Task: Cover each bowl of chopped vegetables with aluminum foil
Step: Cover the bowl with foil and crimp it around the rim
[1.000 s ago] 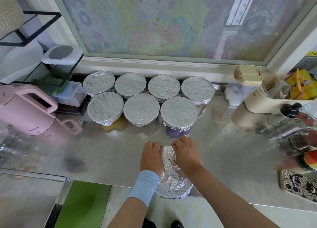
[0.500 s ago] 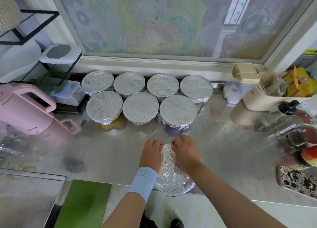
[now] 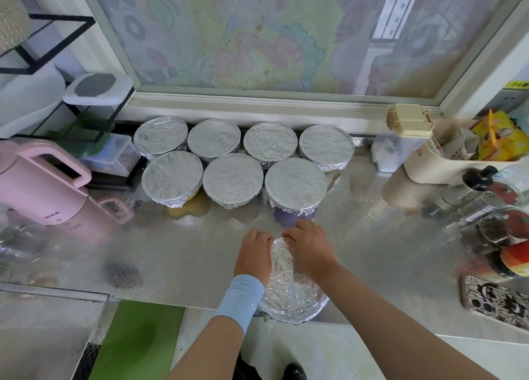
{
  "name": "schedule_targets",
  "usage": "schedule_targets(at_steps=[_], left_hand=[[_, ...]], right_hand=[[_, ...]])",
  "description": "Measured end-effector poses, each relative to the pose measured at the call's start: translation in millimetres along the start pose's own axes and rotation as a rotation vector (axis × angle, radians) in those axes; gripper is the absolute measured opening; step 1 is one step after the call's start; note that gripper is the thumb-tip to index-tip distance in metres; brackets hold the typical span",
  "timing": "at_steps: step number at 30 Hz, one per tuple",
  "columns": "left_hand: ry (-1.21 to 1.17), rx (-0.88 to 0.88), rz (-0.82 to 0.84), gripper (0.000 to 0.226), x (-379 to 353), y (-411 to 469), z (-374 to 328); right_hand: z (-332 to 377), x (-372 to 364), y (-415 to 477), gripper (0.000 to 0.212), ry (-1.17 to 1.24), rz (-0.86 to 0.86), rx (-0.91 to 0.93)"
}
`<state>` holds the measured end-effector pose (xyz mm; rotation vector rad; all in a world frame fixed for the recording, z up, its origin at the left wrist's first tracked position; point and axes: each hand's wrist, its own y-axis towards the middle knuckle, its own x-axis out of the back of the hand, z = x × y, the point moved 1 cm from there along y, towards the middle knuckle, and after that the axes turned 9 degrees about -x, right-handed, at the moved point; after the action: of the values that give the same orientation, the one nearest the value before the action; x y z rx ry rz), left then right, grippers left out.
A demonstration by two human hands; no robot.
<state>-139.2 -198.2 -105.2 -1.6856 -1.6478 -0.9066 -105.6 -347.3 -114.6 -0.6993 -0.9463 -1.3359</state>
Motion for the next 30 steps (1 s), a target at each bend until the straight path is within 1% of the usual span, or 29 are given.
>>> schedule_targets(at_steps=[4,7,9,13,16,17,19,21,24,26,28,30], left_hand=[[0.042,0.050,-0.075,0.025,1,-5,-1],[-0.007,0.007,-0.072,0.021,2,-2,-2],[-0.056,-0.034,-0.045,0.021,1,2,-3],[-0.074,-0.014,-0.032,0.023,-1,6,0],[-0.025,-0.005,-0.034,0.025,-4,5,-1],[-0.001,0.009,-0.049,0.026,-5,2,-3],[0.009,0.075,-0.085,0.026,-5,-2,-6],[0.011,0.099,-0.108,0.022,-5,-5,-8],[0.006,0.014,-0.105,0.016,-3,2,-11],[-0.033,-0.031,-0.056,0.017,-1,10,-12],[-0.052,-0.032,-0.001,0.021,-1,15,-10],[-0.057,-0.028,0.023,0.023,-2,15,-5]], right_hand=[[3,0,-1,0.005,0.034,-0.041,-0.027],[2,-5,-1,0.026,0.044,-0.037,-0.004],[0,-8,-3,0.030,0.039,-0.032,0.017],[-3,-10,-5,0.029,0.027,-0.020,0.015],[-2,-8,-3,0.026,0.012,-0.031,0.026],[-2,-6,-3,0.021,0.003,-0.052,0.011],[-1,-3,-3,0.005,-0.004,-0.087,-0.046],[-1,-2,-4,0.011,-0.017,-0.086,-0.084],[-4,-3,-4,0.010,-0.005,-0.097,-0.063],[-5,-3,-4,0.010,-0.001,-0.087,-0.040],[-4,-4,-4,0.008,0.007,-0.066,-0.029],[-4,-3,-3,0.014,0.015,-0.059,-0.029]])
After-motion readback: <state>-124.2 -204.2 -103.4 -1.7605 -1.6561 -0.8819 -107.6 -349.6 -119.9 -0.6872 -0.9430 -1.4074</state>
